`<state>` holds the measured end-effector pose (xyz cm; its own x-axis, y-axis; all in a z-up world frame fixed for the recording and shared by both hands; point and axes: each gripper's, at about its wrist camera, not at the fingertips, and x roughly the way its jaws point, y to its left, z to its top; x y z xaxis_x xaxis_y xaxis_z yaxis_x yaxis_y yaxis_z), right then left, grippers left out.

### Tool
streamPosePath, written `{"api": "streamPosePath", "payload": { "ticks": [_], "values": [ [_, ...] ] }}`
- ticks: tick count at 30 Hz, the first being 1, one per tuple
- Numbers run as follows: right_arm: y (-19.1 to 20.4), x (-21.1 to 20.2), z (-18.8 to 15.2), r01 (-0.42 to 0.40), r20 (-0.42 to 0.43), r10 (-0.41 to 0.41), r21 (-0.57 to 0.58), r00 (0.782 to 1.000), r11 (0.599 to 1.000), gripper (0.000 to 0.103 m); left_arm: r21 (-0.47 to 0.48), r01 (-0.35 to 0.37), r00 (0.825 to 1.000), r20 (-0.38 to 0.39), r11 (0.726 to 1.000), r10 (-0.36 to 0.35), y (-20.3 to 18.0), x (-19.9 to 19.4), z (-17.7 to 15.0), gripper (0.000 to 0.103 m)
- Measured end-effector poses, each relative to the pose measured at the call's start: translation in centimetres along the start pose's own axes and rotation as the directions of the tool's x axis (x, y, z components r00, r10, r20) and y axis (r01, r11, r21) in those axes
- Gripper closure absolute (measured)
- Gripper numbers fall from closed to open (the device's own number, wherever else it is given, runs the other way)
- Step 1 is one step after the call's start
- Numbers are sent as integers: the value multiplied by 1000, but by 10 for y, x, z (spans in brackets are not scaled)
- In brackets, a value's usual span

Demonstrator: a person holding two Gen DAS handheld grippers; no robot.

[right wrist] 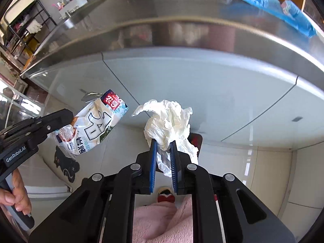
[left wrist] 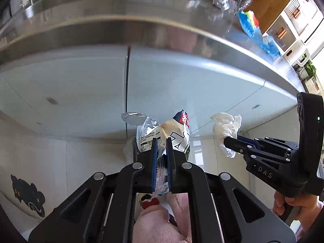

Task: Collect trash
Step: 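Carry the tissue and snack bag over the bin and open both grippers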

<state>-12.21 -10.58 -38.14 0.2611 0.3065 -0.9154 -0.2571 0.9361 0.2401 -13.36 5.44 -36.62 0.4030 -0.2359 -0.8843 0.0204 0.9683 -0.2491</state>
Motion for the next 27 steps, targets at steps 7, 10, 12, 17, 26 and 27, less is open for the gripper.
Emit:
{"api": "streamPosePath", "payload": {
  "ticks": [7,10,12,17,26,27],
  "values": [
    [-28,57,-14,10,-60,-5,84,998,996,89,25,-1,997,-81,1000,2,1,80,-26,96],
    [-33,80,-18,5,-67,2,96,998,995,89,22,1,995,-98,1000,2,5,108,-31,96],
    [-36,95,-20,-6,-81,15,116,997,993,89,20,-1,994,-113,1000,3,6,124,-34,96],
    [-47,129,-28,-33,-118,55,178,992,983,89,15,2,990,-140,1000,0,10,154,-39,96],
    [-51,164,-26,-52,-151,88,228,985,972,86,16,5,985,-172,1000,-2,13,179,-42,96],
    [-55,164,-25,-52,-150,88,231,985,972,86,17,6,984,-178,1000,-3,12,180,-41,96]
  ]
}}
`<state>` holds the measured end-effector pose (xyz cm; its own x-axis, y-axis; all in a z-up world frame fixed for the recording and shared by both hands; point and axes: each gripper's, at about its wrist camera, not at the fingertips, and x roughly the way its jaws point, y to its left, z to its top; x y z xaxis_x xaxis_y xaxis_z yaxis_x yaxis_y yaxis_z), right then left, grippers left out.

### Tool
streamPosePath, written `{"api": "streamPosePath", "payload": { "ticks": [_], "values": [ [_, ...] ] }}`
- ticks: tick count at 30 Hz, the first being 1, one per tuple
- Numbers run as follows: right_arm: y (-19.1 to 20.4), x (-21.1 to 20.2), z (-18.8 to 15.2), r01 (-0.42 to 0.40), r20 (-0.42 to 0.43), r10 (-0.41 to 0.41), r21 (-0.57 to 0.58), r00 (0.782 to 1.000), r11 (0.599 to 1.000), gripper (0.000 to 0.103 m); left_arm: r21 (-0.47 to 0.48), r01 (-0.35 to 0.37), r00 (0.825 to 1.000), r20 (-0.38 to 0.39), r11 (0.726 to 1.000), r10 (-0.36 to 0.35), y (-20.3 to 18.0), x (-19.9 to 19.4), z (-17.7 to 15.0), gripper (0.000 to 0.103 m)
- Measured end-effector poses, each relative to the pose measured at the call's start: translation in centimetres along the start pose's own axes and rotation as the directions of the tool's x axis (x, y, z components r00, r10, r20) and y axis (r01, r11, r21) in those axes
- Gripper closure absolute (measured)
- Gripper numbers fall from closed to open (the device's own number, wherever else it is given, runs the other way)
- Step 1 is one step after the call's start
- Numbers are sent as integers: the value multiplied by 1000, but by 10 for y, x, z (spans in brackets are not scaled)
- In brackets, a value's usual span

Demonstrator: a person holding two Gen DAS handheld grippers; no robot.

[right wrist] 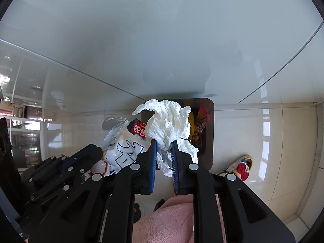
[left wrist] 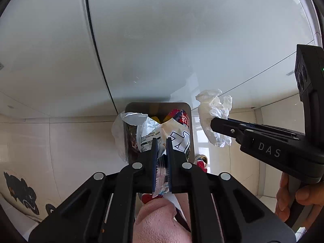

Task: Collect trash
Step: 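Carry the tissue and snack bag over the bin and open both grippers, then raise both tools back over the counter toward the carton and wrapper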

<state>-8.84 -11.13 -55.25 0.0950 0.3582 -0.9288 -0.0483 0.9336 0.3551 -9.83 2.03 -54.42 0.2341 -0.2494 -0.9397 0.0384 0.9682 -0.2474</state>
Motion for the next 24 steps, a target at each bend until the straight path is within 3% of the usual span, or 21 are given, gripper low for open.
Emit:
{"api": "streamPosePath", "payload": {
  "ticks": [5,7,8,9,11,13,17,19,22,24],
  "values": [
    [-5,-3,8,-26,8,26,25,1000,999,84,12,-15,1000,-8,1000,15,0,2,5,92],
    [-3,-5,12,-29,9,29,19,1000,999,70,11,-14,1000,-7,1000,14,-1,0,6,77],
    [-4,-6,12,-33,11,33,20,999,999,59,11,-17,1000,-4,1000,17,-1,-1,7,74],
    [-2,-6,13,-37,13,37,20,999,999,56,11,-17,1000,-3,1000,17,-2,-2,8,71],
    [0,-8,16,-33,17,32,18,999,999,56,10,-20,1000,1,1000,20,-2,-4,10,65],
    [0,-9,18,-29,20,29,22,999,999,54,3,-23,1000,5,1000,23,-1,-7,11,53],
    [0,-18,18,-18,22,18,27,1000,999,45,-5,-28,1000,4,1000,28,-2,-22,14,44],
    [-1,-27,17,-10,24,9,26,1000,1000,39,-7,-28,1000,11,1000,28,-5,-36,16,32],
    [2,-54,16,7,43,-8,15,999,1000,23,4,-34,999,32,999,34,-11,-65,20,17],
    [5,-75,14,30,62,-29,-10,998,1000,8,21,-32,998,50,999,31,-17,-87,22,13]
  ]
}}
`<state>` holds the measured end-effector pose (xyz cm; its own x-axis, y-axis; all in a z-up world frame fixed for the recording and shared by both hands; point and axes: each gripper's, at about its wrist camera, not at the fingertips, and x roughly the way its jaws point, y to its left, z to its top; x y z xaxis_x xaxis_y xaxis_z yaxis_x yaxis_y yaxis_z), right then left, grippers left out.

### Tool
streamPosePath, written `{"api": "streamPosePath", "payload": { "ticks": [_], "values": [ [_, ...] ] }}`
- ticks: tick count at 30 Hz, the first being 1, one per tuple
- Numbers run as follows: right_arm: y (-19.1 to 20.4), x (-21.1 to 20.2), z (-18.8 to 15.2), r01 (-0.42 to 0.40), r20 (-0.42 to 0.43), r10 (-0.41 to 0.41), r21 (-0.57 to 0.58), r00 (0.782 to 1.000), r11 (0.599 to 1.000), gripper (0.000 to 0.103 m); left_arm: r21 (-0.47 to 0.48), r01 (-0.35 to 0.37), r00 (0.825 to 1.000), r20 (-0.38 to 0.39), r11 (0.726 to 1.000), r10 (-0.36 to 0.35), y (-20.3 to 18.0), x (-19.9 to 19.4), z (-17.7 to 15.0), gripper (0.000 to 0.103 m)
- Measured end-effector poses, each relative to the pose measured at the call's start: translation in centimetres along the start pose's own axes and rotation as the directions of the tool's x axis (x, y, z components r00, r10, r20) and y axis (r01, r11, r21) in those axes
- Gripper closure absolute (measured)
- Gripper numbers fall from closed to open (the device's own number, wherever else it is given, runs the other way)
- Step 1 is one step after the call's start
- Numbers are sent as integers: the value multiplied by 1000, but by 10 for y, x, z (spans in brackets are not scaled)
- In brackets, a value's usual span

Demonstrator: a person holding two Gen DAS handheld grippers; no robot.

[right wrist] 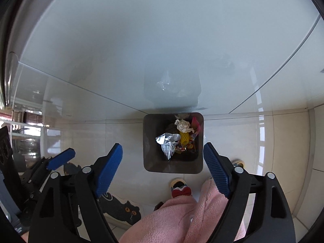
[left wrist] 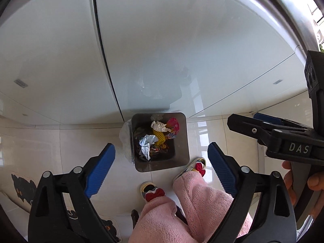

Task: Collect trash
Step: 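Raise both tools back over the counter toward the carton and wrapper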

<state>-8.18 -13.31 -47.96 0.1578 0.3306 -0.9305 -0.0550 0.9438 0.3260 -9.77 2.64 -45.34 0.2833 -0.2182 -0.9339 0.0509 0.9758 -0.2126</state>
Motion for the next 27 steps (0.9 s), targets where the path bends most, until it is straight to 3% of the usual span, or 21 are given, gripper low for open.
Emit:
{"api": "streamPosePath", "payload": {
  "ticks": [5,10,14,17,21,27],
  "values": [
    [6,-65,-1,40,59,-37,-43,998,998,3,18,18,999,49,1000,-19,-7,-54,11,11],
    [12,-140,5,55,175,-43,-69,984,996,3,25,42,990,133,999,-45,-16,-110,34,11],
    [12,-196,23,53,290,-35,-56,956,997,3,50,44,974,218,998,-53,-28,-154,63,11],
    [11,-233,43,65,380,-42,-48,924,997,3,73,40,961,270,997,-58,-37,-179,90,11],
    [8,-261,72,71,454,-48,-35,890,997,3,81,25,945,323,996,-50,-50,-199,124,11],
    [2,-274,118,75,481,-43,-47,875,996,3,93,9,927,372,996,-43,-63,-207,172,11]
  ]
}}
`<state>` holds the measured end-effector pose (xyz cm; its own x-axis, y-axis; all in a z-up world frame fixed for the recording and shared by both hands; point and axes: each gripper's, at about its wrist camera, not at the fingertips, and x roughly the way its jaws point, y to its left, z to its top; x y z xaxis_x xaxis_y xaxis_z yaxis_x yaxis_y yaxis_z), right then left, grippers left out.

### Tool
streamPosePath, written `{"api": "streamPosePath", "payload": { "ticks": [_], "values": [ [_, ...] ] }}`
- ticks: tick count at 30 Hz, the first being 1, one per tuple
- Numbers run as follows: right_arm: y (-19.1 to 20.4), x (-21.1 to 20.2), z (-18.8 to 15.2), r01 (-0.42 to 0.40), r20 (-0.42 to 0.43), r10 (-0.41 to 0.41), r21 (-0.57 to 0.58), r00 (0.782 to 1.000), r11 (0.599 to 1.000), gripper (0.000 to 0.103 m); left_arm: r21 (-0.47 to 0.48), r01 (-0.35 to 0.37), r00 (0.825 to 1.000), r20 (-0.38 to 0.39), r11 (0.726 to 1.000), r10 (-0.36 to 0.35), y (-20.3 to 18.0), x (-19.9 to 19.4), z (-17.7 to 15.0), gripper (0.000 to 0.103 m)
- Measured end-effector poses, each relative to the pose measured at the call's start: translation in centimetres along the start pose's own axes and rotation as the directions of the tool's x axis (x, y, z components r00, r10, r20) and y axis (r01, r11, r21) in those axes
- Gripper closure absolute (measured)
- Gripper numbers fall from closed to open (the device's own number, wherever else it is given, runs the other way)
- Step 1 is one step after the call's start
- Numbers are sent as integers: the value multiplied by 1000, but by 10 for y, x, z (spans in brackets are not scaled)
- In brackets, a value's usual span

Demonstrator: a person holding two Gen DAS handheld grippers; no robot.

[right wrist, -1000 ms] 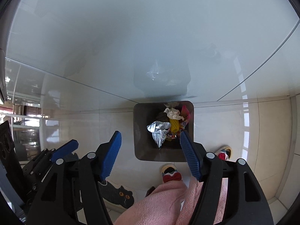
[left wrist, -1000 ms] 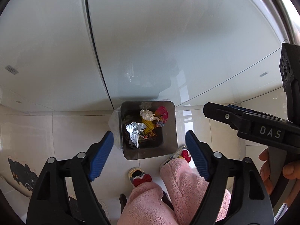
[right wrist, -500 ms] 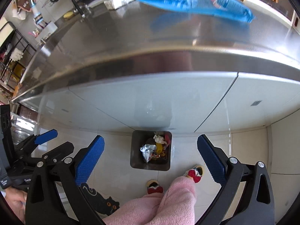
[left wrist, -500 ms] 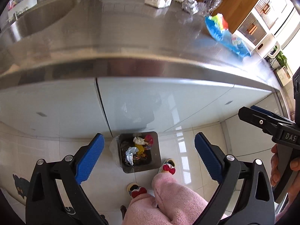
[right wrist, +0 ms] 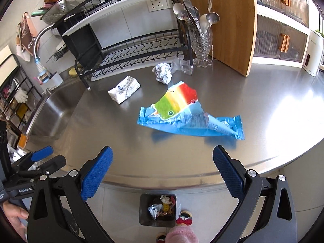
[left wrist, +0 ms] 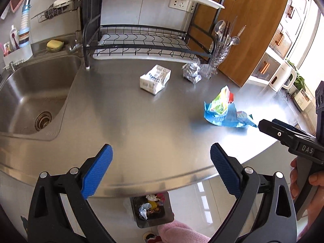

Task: Collect trash
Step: 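Raise both tools back over the counter toward the carton and wrapper, then grasp the blue wrapper with the right gripper while the left gripper grasps the white milk carton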

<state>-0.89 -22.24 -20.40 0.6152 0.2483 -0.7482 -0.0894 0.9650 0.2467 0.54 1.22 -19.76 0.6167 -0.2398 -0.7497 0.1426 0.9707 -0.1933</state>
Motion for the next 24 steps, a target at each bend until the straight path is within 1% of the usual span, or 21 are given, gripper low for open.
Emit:
{"api": "streamPosePath", "payload": {
  "ticks": [4,11,16,18,20,24],
  "values": [
    [0,15,24,-6,-3,6,-26,1000,1000,3,-1,-17,1000,10,1000,17,-3,19,31,11],
    [-3,55,55,-22,-60,16,-106,998,994,3,-19,-39,999,-10,999,39,-1,66,73,11],
    [-13,82,64,-33,-114,14,-165,993,986,3,-6,-55,998,-42,998,54,1,105,96,11],
    [-18,94,65,-54,-146,29,-171,989,984,3,5,-59,997,-52,998,59,2,120,103,11],
    [-21,105,66,-58,-166,28,-179,986,982,3,9,-57,996,-67,998,58,5,133,109,11],
    [-27,129,70,-83,-205,50,-157,977,984,4,26,-61,992,-107,998,63,9,160,117,11]
  ]
}}
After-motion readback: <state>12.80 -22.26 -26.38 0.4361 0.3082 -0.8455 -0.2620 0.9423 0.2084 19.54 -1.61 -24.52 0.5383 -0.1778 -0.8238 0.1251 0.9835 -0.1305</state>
